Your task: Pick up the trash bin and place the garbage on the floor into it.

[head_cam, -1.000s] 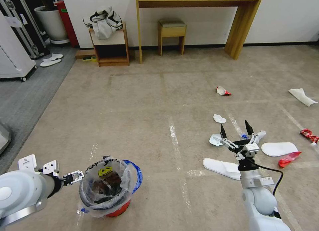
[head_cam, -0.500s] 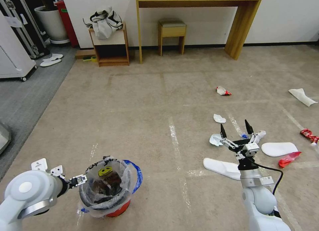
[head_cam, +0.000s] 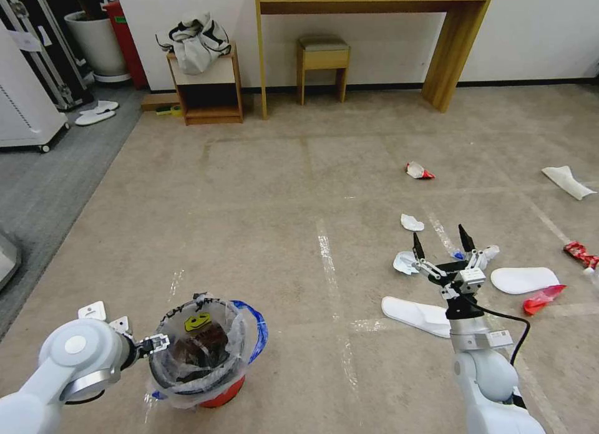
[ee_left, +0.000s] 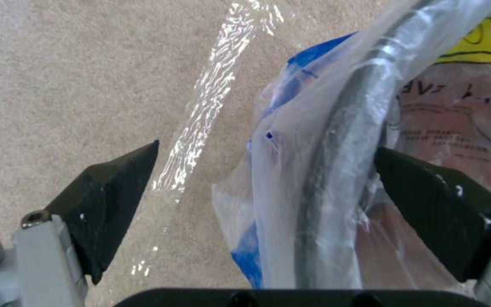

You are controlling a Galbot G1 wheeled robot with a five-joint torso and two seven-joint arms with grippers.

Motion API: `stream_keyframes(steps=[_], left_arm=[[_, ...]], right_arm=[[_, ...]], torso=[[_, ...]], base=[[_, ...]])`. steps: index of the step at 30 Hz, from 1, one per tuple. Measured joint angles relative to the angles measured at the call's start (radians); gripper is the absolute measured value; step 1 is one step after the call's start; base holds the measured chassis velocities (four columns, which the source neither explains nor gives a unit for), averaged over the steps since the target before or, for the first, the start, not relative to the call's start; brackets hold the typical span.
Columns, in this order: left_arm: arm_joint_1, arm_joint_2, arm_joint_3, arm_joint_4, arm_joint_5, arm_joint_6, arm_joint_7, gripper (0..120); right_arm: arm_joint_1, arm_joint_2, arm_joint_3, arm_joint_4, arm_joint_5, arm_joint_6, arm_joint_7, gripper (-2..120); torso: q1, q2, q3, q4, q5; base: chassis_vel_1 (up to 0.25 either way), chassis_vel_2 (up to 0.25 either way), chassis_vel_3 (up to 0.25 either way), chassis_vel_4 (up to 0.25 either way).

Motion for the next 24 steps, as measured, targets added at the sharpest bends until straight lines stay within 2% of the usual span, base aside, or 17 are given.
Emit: stream_keyframes(steps=[10, 19, 21, 24], left_arm=[[-0.045, -0.005, 0.041, 0.042, -0.003, 0.006, 0.005, 100], [-0.050, -0.004, 0.053, 0.064, -0.015, 0.010, 0.004, 100], [-0.052, -0.004, 0.061, 0.068, -0.022, 0.014, 0.002, 92], [-0.052, -0.006, 0.063, 0.068, -0.025, 0.016, 0.001, 88]], right_arm=[[-0.003, 0.000, -0.001, 0.009, 0.002, 0.000, -0.001, 100], [-0.009, 0.000, -0.002, 0.016, 0.001, 0.000, -0.001, 100], [-0.009, 0.001, -0.006, 0.025, 0.000, 0.000, -0.001, 100], [-0.009, 0.002, -0.007, 0.028, 0.000, 0.000, -0.001, 100]], torso=[[0.000, 0.000, 0.000, 0.0000, 0.0000], [0.000, 0.000, 0.000, 0.0000, 0.0001], [0.000, 0.000, 0.000, 0.0000, 0.0000], [0.000, 0.000, 0.000, 0.0000, 0.0001]], base=[[0.000, 0.000, 0.000, 0.000], [0.000, 0.000, 0.000, 0.000], [0.000, 0.000, 0.000, 0.000], [0.000, 0.000, 0.000, 0.000]])
